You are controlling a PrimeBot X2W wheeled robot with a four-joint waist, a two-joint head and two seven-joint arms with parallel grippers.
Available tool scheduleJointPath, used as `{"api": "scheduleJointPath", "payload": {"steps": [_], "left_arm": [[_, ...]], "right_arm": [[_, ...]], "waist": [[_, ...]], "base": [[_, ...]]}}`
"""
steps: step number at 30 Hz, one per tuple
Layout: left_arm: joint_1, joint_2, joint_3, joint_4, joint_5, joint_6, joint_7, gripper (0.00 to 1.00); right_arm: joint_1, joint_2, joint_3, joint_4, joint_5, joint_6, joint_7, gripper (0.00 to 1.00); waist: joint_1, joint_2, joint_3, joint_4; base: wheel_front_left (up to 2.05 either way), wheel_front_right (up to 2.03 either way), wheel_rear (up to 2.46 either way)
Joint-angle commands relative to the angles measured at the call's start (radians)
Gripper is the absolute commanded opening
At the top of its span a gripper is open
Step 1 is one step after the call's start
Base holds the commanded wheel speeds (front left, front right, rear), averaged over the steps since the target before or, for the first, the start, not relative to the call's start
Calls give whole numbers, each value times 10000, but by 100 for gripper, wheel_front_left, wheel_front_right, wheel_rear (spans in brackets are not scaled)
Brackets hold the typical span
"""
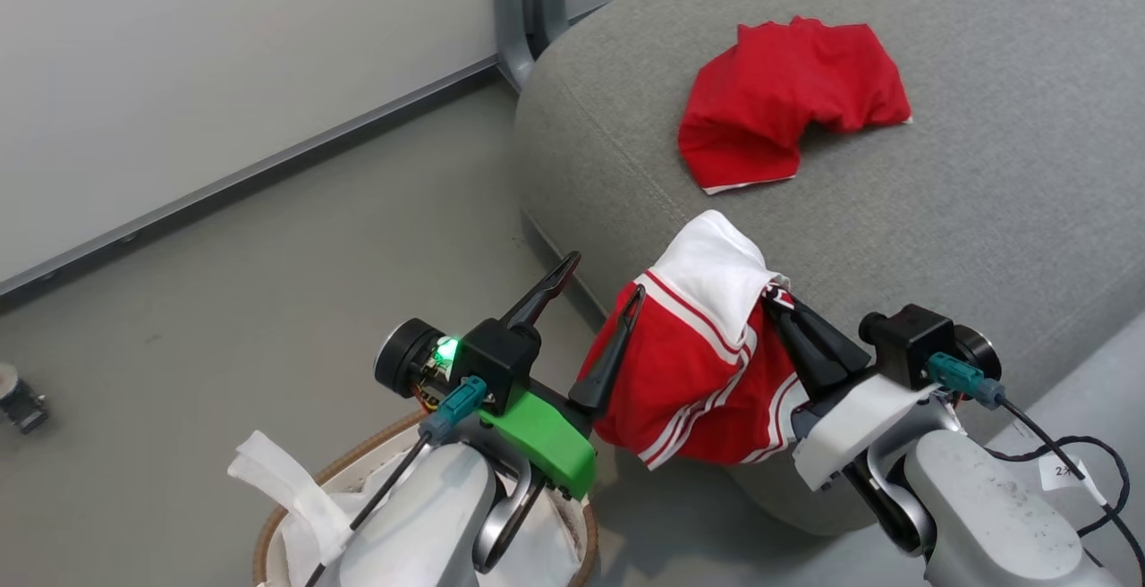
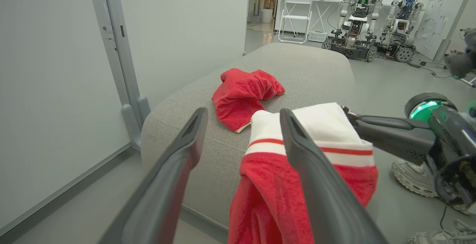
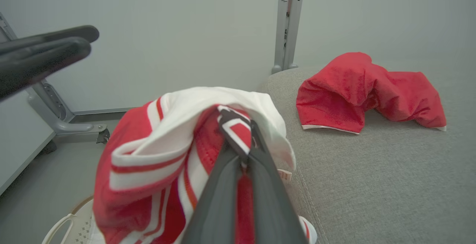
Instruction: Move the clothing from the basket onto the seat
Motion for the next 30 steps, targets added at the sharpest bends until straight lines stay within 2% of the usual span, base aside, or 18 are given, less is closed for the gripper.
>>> {"api": "scheduleJointPath", "payload": {"steps": [1, 8, 17, 25, 30], "left_arm": [[144, 58, -16, 70, 73, -32, -6, 100], [-271, 138, -172, 291, 211, -36, -8, 100], [-831, 319, -212, -68, 431, -38, -8, 100], [-1363, 395, -355, -265, 467, -39, -6, 100], [-1655, 482, -371, -327, 544, -38, -6, 100]], "right_arm": [[-171, -78, -59, -73, -91, -14, -20, 0], [-1733, -955, -274, -317, -509, -14, -20, 0], [-4837, -2452, -1422, -11, -1194, -14, -20, 0], [-6559, -3420, -2429, 1674, -1907, -14, -18, 0], [-6732, -3461, -3752, 2785, -2615, -14, -20, 0]], "waist": [[0, 44, 479, -911], [0, 44, 1209, -675], [0, 44, 2293, 155], [0, 44, 3256, 1213], [0, 44, 4018, 1893]], "base": [[0, 0, 0], [0, 0, 0], [0, 0, 0], [0, 0, 0], [0, 0, 0]]}}
